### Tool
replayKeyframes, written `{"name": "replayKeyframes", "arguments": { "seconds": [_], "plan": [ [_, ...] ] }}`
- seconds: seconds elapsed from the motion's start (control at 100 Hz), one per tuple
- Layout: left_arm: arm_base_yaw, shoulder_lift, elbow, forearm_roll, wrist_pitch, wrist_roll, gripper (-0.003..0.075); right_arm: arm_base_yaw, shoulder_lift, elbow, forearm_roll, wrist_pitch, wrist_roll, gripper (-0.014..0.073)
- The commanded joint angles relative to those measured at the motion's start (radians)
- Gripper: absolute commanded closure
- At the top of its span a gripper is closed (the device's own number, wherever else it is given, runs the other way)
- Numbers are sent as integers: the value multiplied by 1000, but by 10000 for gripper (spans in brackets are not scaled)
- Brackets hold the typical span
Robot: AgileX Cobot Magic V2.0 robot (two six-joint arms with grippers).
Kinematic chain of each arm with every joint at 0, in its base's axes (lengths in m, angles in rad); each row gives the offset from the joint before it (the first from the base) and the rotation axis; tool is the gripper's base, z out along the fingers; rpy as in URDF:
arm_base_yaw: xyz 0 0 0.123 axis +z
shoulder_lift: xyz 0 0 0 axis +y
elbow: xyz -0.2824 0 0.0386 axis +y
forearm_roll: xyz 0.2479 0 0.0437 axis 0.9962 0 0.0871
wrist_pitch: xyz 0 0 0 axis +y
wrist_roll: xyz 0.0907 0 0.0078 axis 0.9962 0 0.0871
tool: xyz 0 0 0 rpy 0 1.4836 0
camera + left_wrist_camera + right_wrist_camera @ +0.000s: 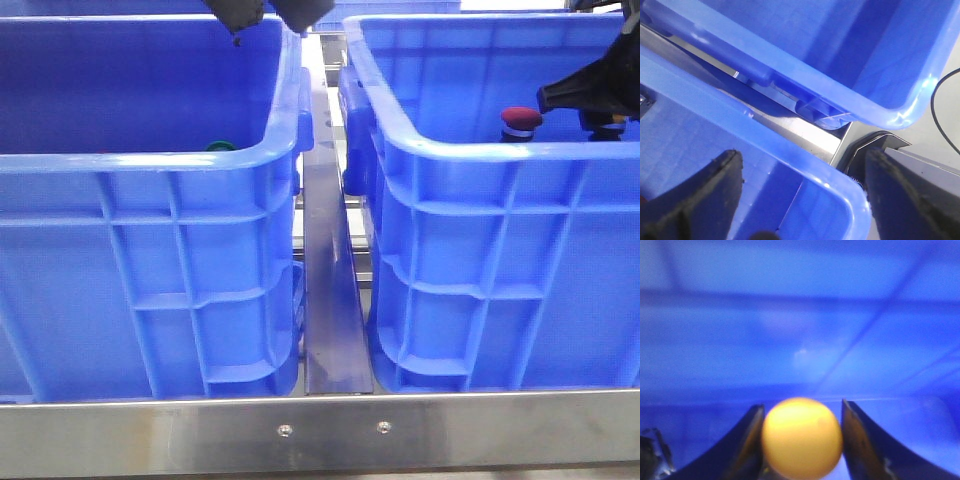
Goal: Pick red and yellow buttons and place in box
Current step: 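Place the yellow button beside the red one and open the right gripper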
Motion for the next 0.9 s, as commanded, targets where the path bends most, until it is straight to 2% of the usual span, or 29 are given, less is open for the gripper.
{"name": "replayKeyframes", "arguments": {
  "seconds": [0.0, 0.07, 0.28, 0.38, 0.46, 0.52, 0.62, 0.76, 0.82, 0.89],
  "plan": [
    [-7, -43, -25, -28, -30, 1, 238, -6, -39, -23, -21, -33, -16, 105],
    [-7, -43, -25, -28, -30, 1, 238, -6, -45, -23, -21, -48, -16, 76],
    [-7, -43, -25, -33, -30, -11, 239, -6, -117, -21, 24, -100, -42, 76],
    [-5, -43, -25, -33, -32, -22, 239, -6, -177, -18, 116, -107, -123, 76],
    [1, -43, -25, -22, -36, -33, 244, -6, -236, -7, 220, -107, -241, 76],
    [8, -43, -25, 21, -48, -95, 266, -6, -276, 5, 285, -107, -306, 86],
    [8, -43, -25, 215, -65, -261, 341, -6, -346, 30, 406, -101, -412, 203],
    [8, -43, -23, 401, -52, -425, 519, -6, -446, 63, 582, -108, -528, 512],
    [8, -43, -21, 452, -53, -469, 630, -3, -498, 90, 584, -106, -535, 655],
    [8, -43, -14, 492, -64, -488, 724, -2, -548, 120, 584, -87, -535, 656]
  ]
}}
